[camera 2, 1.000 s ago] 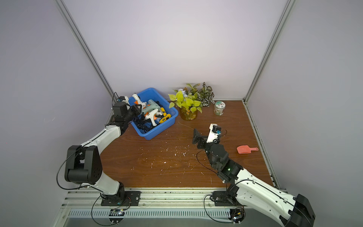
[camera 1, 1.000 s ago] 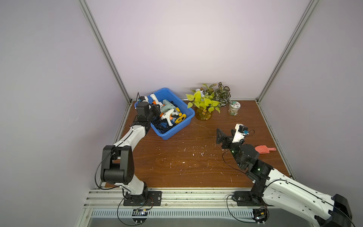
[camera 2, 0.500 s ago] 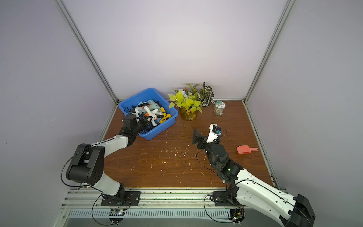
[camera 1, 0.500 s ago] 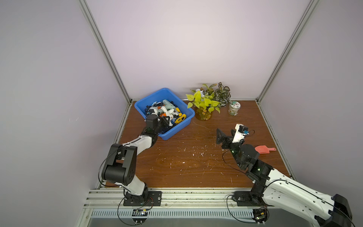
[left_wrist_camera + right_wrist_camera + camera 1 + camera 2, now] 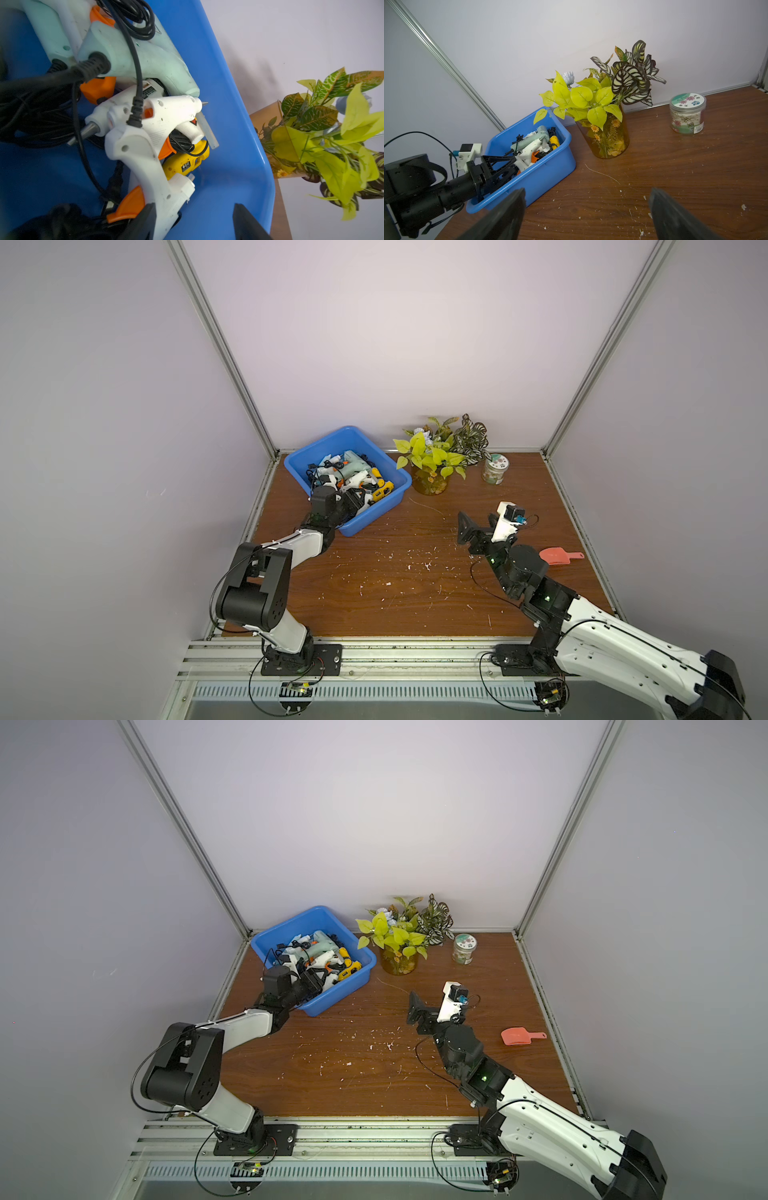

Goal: Put the hot melt glue gun into the storage box
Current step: Place the hot melt adhesive gun in the storage box.

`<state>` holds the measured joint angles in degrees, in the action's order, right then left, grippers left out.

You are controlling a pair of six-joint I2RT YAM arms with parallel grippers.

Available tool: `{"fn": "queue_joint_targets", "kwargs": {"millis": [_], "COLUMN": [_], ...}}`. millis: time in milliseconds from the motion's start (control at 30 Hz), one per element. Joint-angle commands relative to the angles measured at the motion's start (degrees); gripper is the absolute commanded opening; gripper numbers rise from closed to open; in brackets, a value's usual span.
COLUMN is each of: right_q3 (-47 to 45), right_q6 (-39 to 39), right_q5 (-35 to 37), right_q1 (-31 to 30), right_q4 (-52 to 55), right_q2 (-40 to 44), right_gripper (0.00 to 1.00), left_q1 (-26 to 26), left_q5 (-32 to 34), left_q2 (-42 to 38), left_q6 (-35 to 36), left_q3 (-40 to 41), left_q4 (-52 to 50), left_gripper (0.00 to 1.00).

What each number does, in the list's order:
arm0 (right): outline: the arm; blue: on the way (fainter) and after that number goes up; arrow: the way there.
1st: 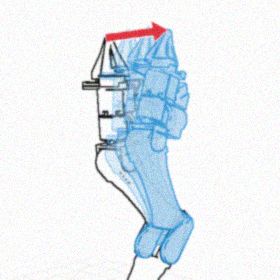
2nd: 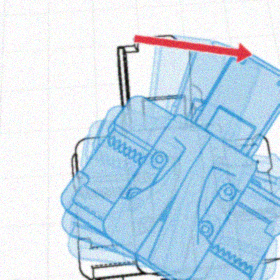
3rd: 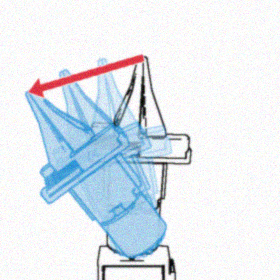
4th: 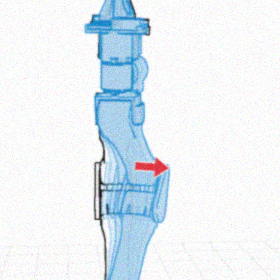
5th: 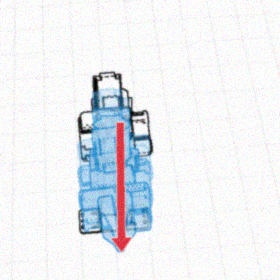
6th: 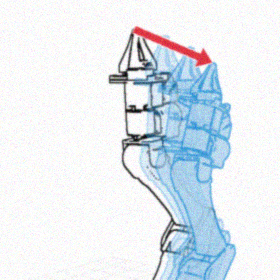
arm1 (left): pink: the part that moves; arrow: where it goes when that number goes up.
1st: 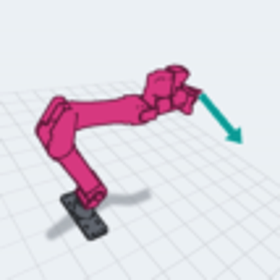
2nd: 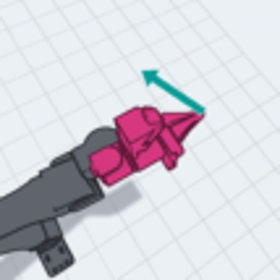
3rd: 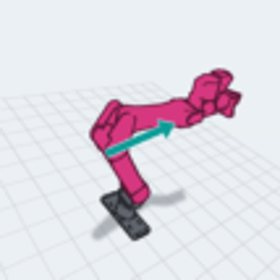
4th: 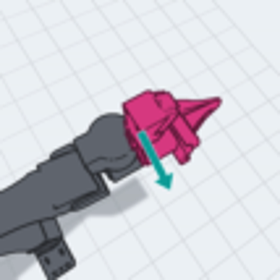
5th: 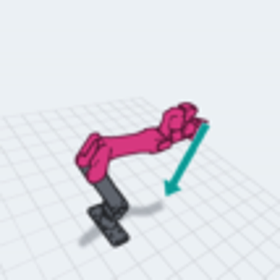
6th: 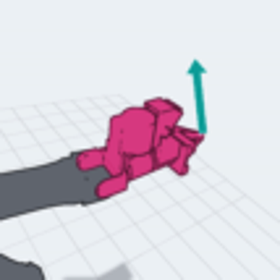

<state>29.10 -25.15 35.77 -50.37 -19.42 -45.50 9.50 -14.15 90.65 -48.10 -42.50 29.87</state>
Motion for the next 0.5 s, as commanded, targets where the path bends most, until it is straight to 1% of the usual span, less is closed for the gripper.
{"fn": "queue_joint_targets", "kwargs": {"millis": [0, 167, 367, 467], "right_q3": [0.80, 0.69, 0.93, 1.43], "right_q6": [-0.52, -0.43, 0.02, 0.75], "right_q5": [0.78, 0.79, 1.12, 2.32], "right_q1": [0.18, 0.18, 0.18, 0.21], "right_q4": [-1.90, -2.15, -2.39, -1.46], "right_q2": [0.32, 0.44, 0.18, 0.43], "right_gripper": [1.00, 0.99, 1.00, 1.00], "left_q1": [0.17, 0.15, 0.17, 0.17], "left_q5": [5.36, 11.17, 14.33, 17.27], "left_q2": [-3.13, -9.04, -16.23, -20.11], "left_q6": [3.72, 7.69, 10.93, 12.40], "left_q3": [-1.48, -2.40, -3.82, -3.86], "left_q4": [-5.93, -11.68, -16.99, -19.19], "left_gripper": [0.72, 0.85, 0.99, 1.00]}}
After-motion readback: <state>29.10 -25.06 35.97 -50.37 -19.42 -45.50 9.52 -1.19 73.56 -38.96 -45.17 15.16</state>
